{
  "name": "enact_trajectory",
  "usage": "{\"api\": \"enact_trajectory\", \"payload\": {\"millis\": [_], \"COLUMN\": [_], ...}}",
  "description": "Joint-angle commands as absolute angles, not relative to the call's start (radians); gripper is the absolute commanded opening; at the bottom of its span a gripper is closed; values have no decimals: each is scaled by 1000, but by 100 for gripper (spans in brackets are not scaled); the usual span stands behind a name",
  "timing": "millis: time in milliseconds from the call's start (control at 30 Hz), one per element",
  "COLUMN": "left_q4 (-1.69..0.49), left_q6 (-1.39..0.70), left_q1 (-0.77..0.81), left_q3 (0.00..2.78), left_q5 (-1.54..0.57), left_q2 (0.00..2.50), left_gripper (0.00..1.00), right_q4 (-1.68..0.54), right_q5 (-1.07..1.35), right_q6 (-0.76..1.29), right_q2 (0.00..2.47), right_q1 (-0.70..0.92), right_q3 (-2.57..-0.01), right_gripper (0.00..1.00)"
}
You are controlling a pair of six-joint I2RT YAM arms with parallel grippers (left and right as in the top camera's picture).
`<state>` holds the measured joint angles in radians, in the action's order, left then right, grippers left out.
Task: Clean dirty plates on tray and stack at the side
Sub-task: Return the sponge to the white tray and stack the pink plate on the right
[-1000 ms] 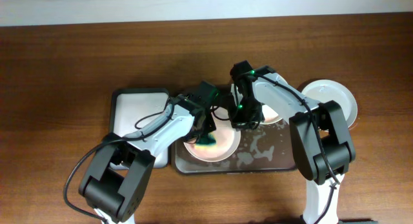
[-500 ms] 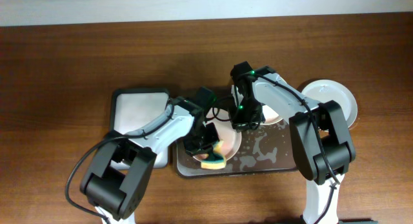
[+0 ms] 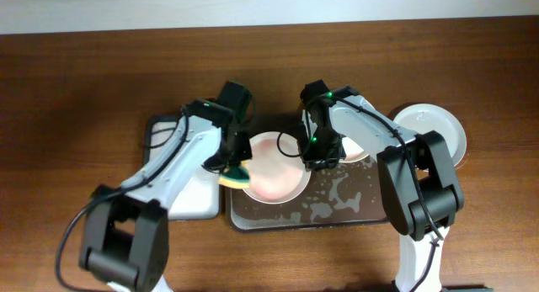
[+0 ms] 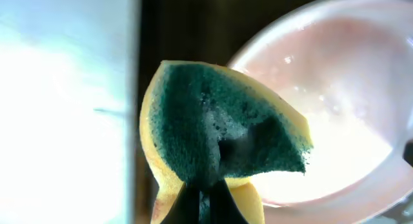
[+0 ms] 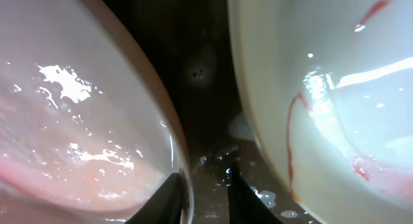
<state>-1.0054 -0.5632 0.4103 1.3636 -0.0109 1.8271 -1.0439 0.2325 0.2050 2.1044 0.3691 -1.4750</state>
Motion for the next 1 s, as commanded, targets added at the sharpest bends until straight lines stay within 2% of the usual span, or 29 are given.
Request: {"api": "enact_trajectory", "payload": {"millis": [0, 67, 233, 367, 600, 967], "left_q4": [-1011, -1012, -1027, -986, -765, -752], "left_q6": [-518, -518, -524, -467, -364, -365], "left_q1": [399, 378, 282, 216, 154, 109], "left_q3": [1386, 1385, 1372, 1314, 1127, 1080], "left_q5": [146, 170, 146, 113, 10, 10], "left_q2": [1772, 1773, 1773, 1773, 1773, 1773], "left_gripper": [0, 0, 0, 0, 0, 0], "right_q4": [-1047, -1048, -1040, -1044, -1079, -1074], "right_q5": [206, 209, 202, 110, -274, -997], "right_q6": [200, 199, 200, 200, 200, 298], "right_q2": [2101, 2101, 2079, 1947, 1699, 1665], "right_q1": [374, 375, 370, 369, 433, 831], "right_q3": [-1469, -1469, -1476, -1489, -1489, -1489], "right_gripper": [15, 4, 4, 4, 4, 4]}}
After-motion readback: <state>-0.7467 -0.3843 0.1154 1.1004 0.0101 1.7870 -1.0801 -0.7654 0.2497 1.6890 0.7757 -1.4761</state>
